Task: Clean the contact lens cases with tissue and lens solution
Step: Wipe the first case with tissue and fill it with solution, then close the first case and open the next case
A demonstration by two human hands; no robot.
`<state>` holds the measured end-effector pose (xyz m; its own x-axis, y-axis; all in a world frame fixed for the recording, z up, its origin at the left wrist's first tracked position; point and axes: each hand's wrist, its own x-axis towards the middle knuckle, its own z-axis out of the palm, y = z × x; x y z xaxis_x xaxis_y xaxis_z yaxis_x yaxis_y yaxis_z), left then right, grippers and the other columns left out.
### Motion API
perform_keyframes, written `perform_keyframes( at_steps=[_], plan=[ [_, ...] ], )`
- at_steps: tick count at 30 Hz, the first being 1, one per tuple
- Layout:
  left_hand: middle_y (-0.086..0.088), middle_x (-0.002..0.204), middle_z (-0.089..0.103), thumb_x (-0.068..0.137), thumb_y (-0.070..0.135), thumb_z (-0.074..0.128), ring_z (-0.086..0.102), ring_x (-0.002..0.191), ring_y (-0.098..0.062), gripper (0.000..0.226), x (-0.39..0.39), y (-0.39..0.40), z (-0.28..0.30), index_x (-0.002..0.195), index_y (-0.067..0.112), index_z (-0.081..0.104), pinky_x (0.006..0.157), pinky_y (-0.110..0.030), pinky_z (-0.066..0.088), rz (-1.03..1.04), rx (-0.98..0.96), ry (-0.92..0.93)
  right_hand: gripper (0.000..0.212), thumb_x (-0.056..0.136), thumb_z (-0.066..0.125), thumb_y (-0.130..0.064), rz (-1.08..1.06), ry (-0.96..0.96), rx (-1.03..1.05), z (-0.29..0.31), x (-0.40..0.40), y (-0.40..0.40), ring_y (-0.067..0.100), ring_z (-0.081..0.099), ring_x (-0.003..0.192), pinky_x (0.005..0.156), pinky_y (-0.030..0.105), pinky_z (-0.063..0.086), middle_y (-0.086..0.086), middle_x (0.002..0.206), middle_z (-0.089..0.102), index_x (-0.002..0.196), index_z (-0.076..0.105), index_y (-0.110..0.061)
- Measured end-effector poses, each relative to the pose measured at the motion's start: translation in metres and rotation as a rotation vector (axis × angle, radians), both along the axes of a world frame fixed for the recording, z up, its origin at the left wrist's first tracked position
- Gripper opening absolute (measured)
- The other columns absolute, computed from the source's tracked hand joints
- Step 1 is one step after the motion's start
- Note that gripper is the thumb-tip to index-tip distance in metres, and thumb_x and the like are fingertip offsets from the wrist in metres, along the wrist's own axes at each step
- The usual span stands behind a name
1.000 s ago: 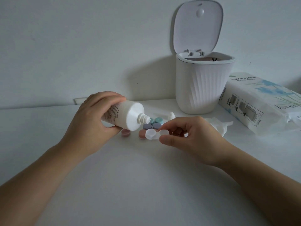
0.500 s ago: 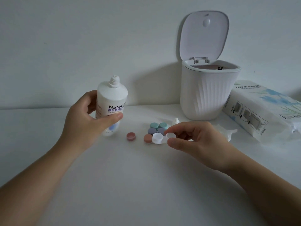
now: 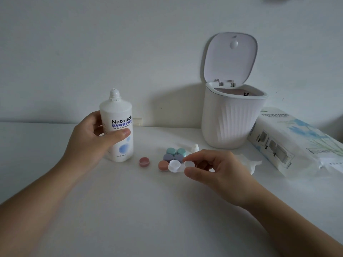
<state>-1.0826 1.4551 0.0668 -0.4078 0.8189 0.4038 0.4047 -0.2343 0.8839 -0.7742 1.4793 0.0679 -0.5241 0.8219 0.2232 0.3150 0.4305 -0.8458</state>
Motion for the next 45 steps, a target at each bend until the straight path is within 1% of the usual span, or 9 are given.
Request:
perform_keyframes(
  at_steps=[9, 13, 17, 21, 27, 30, 35, 40, 45],
  plan=[
    [0.017, 0.109, 0.075, 0.056, 0.055, 0.08, 0.072, 0.098, -0.005, 0.069, 0.003, -0.003, 0.003, 0.12, 0.036, 0.064, 0.086, -0.035, 0.056, 0.002, -0.012, -0.038, 0.013, 0.079, 0.076, -0.045, -0.013, -0.026, 0.011, -0.002, 0.0, 0.003, 0.002, 0.053, 0.064, 0.061, 0.014, 0.042, -0.014, 0.071, 0.064, 0.093, 0.075, -0.047],
    [0.019, 0.135, 0.057, 0.058, 0.058, 0.078, 0.056, 0.124, -0.001, 0.089, 0.009, -0.007, 0.006, 0.138, 0.035, 0.049, 0.1, -0.028, 0.046, 0.105, 0.118, 0.03, 0.013, 0.081, 0.078, -0.04, -0.019, -0.027, 0.013, -0.001, 0.0, 0.002, 0.001, 0.052, 0.061, 0.059, 0.01, 0.041, -0.015, 0.068, 0.063, 0.09, 0.075, -0.049],
    [0.015, 0.128, 0.05, 0.072, 0.051, 0.073, 0.054, 0.11, -0.014, 0.066, 0.018, -0.02, 0.011, 0.132, 0.041, 0.046, 0.087, -0.008, 0.038, 0.228, 0.363, 0.321, 0.014, 0.08, 0.077, -0.04, -0.014, -0.007, -0.003, 0.0, -0.001, 0.001, 0.002, 0.053, 0.063, 0.061, 0.014, 0.042, -0.007, 0.07, 0.065, 0.091, 0.075, -0.049],
    [0.014, 0.107, 0.055, 0.08, 0.041, 0.07, 0.054, 0.088, -0.012, 0.045, 0.028, -0.029, 0.012, 0.119, 0.024, 0.058, 0.078, -0.02, 0.039, 0.133, 0.45, 0.446, 0.013, 0.079, 0.077, -0.042, -0.003, -0.004, -0.02, -0.001, -0.001, 0.0, 0.005, 0.055, 0.065, 0.062, 0.016, 0.042, -0.004, 0.072, 0.065, 0.092, 0.076, -0.046],
    [0.005, 0.093, 0.069, 0.072, 0.046, 0.074, 0.059, 0.076, -0.015, 0.034, 0.058, -0.034, 0.003, 0.104, 0.033, 0.072, 0.072, -0.035, 0.048, -0.332, 0.069, 0.298, 0.014, 0.08, 0.079, -0.04, 0.026, -0.016, 0.009, 0.001, -0.002, -0.001, 0.006, 0.055, 0.066, 0.063, 0.018, 0.042, 0.002, 0.078, 0.068, 0.089, 0.075, -0.05],
    [0.008, 0.092, 0.074, 0.068, 0.042, 0.081, 0.058, 0.076, -0.02, 0.034, 0.066, -0.033, -0.003, 0.101, 0.035, 0.077, 0.072, -0.029, 0.05, -0.491, -0.136, 0.195, 0.016, 0.074, 0.074, -0.053, 0.049, -0.015, 0.02, 0.0, -0.002, -0.001, 0.015, 0.056, 0.066, 0.063, 0.02, 0.043, 0.001, 0.077, 0.067, 0.09, 0.075, -0.053],
    [0.008, 0.093, 0.075, 0.066, 0.043, 0.084, 0.056, 0.07, -0.007, 0.037, 0.071, -0.031, -0.009, 0.102, 0.04, 0.076, 0.067, -0.027, 0.048, -0.566, -0.221, 0.169, 0.016, 0.076, 0.076, -0.049, 0.057, -0.033, 0.044, -0.002, -0.002, 0.0, 0.012, 0.053, 0.065, 0.062, 0.019, 0.043, -0.003, 0.075, 0.065, 0.092, 0.074, -0.053],
    [0.0, 0.082, 0.071, 0.06, 0.057, 0.081, 0.054, 0.067, -0.007, 0.037, 0.072, -0.029, -0.015, 0.095, 0.045, 0.077, 0.064, -0.026, 0.047, -0.53, -0.233, 0.16, 0.02, 0.079, 0.082, -0.036, 0.064, -0.041, 0.04, -0.003, -0.004, -0.001, 0.005, 0.05, 0.064, 0.06, 0.016, 0.041, -0.016, 0.068, 0.061, 0.095, 0.077, -0.047],
    [-0.009, 0.095, 0.075, 0.058, 0.059, 0.08, 0.051, 0.066, -0.007, 0.037, 0.072, -0.027, -0.018, 0.091, 0.042, 0.078, 0.065, -0.028, 0.047, -0.511, -0.248, 0.139, 0.022, 0.078, 0.083, -0.034, 0.058, -0.068, 0.045, -0.003, -0.006, -0.003, 0.002, 0.05, 0.062, 0.059, 0.011, 0.04, -0.02, 0.068, 0.061, 0.098, 0.079, -0.04]
  ],
)
